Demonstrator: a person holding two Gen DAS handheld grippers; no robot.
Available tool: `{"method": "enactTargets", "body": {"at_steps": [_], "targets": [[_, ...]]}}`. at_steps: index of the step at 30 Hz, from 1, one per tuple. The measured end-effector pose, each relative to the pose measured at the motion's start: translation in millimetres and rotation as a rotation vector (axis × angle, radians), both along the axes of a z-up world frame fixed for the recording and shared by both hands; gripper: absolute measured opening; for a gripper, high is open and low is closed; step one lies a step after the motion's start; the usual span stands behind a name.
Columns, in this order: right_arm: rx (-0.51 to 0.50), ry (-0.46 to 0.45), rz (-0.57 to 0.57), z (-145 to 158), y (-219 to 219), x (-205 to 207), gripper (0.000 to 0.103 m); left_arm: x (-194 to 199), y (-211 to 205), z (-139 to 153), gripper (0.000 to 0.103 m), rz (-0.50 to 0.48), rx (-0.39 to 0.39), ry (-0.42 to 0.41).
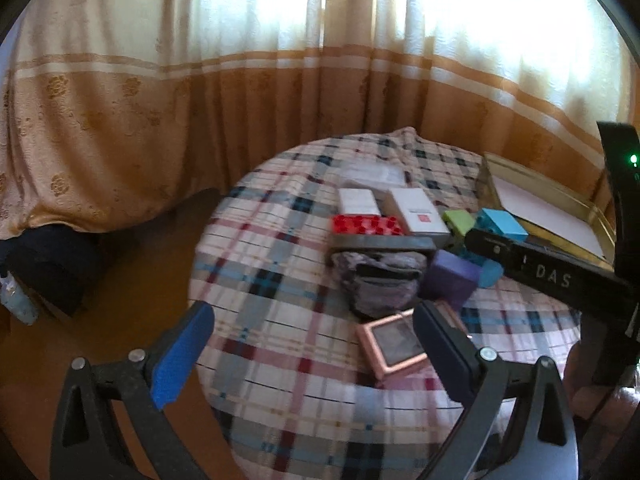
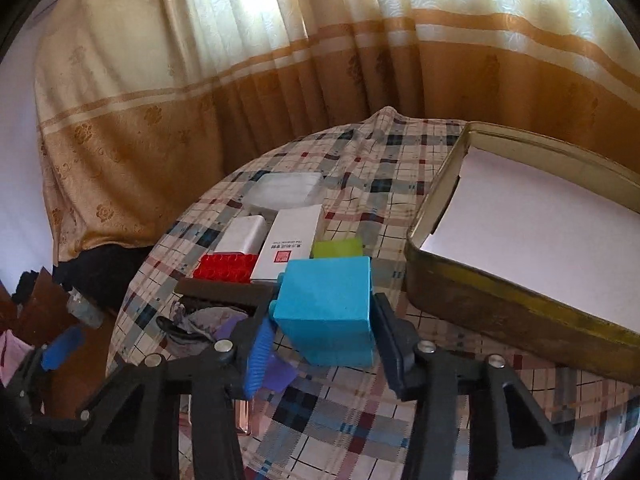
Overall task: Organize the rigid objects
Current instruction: 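Grasp the teal Lego brick with the right gripper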
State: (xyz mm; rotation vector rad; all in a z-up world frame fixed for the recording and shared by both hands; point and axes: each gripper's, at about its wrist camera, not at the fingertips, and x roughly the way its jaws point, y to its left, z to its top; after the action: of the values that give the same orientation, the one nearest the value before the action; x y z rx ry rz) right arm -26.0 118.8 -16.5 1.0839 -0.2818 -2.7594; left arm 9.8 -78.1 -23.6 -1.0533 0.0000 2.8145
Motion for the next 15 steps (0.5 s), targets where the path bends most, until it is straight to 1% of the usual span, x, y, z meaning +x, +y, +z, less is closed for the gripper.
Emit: {"method": "enactTargets", "body": {"at_steps": [2, 4, 6, 7, 8, 11, 12, 14, 15], "targets": [[-0.02, 0.035, -0.016, 5, 5, 6, 0.045, 2, 8, 1, 0.101, -0.027, 0.005, -0.006], [-0.064, 0.092, -0.035, 10, 14, 18, 0.045, 3, 15, 2, 0.101, -0.052, 0.02, -0.018], [-0.091, 0.13, -0.074, 12, 24, 29, 0.044, 2, 23, 2, 0.101, -0.077, 0.042, -0.045], [-0.103, 0.138, -0.091, 12, 28, 33, 0.044, 0, 30, 0, 0.101, -0.11, 0.064, -0.076], [-0.122, 0.143, -0.115, 13, 35, 37, 0.044, -2, 35, -1, 0.101, -0.125, 0.072, -0.089], [-0.142, 0.177, -0.184, 17, 50, 47, 0.044, -4, 49, -5, 0.101, -0.119, 0.037, -0.092], [-0.142, 0.184, -0.199, 17, 53, 49, 0.044, -7, 54, -9, 0.1, -0.116, 0.016, -0.106], [-0.152, 0.185, -0.221, 18, 60, 51, 0.045, -15, 57, -17, 0.089, -0.112, 0.014, -0.154], [-0.162, 0.185, -0.228, 18, 62, 52, 0.045, -21, 57, -24, 0.084, -0.106, 0.03, -0.199]]}}
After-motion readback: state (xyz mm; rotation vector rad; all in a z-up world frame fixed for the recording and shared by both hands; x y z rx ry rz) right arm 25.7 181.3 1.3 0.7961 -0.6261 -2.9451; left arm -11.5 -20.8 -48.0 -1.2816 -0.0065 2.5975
